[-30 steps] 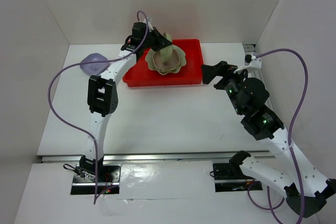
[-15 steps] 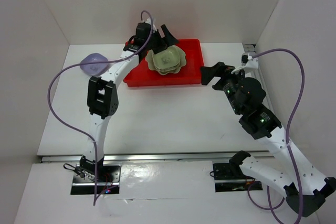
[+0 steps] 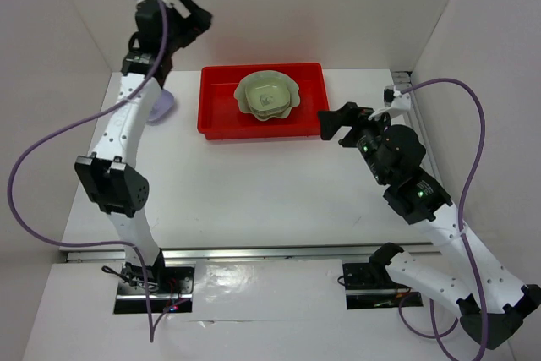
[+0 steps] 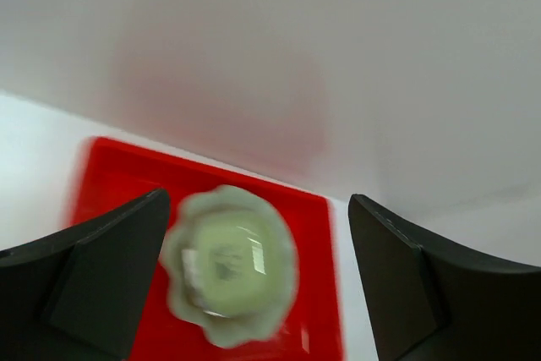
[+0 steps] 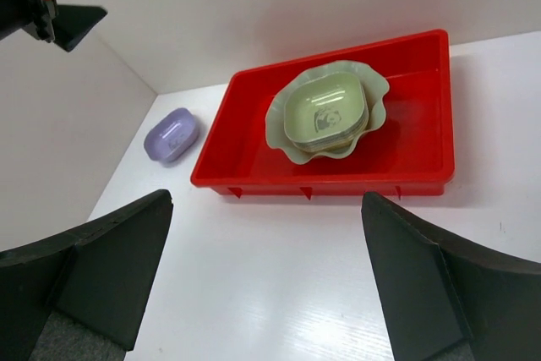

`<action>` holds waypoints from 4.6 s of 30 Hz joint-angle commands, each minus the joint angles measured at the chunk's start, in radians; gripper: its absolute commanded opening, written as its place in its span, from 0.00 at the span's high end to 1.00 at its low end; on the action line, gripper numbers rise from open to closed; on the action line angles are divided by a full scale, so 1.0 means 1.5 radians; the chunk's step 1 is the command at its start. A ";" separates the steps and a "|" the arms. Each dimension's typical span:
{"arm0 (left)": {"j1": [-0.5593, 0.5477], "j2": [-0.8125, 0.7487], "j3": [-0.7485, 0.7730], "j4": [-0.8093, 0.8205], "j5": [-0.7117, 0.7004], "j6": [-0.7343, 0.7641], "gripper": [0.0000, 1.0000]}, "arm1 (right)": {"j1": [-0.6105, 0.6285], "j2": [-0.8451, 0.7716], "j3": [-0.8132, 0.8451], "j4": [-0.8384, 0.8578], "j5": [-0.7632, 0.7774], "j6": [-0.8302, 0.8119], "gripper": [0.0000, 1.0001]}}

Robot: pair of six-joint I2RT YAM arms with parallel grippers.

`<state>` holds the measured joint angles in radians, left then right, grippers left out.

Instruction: Place the plates into the plastic bin on the countertop

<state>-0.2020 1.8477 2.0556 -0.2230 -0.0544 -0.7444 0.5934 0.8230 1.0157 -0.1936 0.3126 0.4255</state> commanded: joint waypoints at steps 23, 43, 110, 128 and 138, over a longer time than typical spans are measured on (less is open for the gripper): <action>0.316 0.274 -0.075 -0.268 -0.059 -0.063 0.08 | 0.004 0.038 -0.068 0.041 -0.035 -0.036 0.00; 0.343 0.355 -0.090 -0.202 -0.052 -0.063 0.60 | -0.002 0.052 -0.095 0.079 -0.055 -0.042 0.00; -0.120 0.240 0.033 -0.067 -0.088 -0.109 0.27 | -0.002 0.003 0.086 -0.092 0.017 -0.070 0.00; -0.041 -0.393 -0.300 -0.320 -0.173 0.011 0.00 | -0.002 -0.004 0.134 -0.197 0.021 -0.070 0.00; -0.041 -0.770 -0.499 -0.459 -0.186 0.112 0.00 | -0.002 -0.105 0.105 -0.237 0.047 -0.078 0.00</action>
<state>-0.2626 0.7673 1.3163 -0.8337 -0.3195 -0.6544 0.5930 0.7197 1.1717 -0.5285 0.3550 0.3271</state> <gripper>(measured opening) 0.998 0.999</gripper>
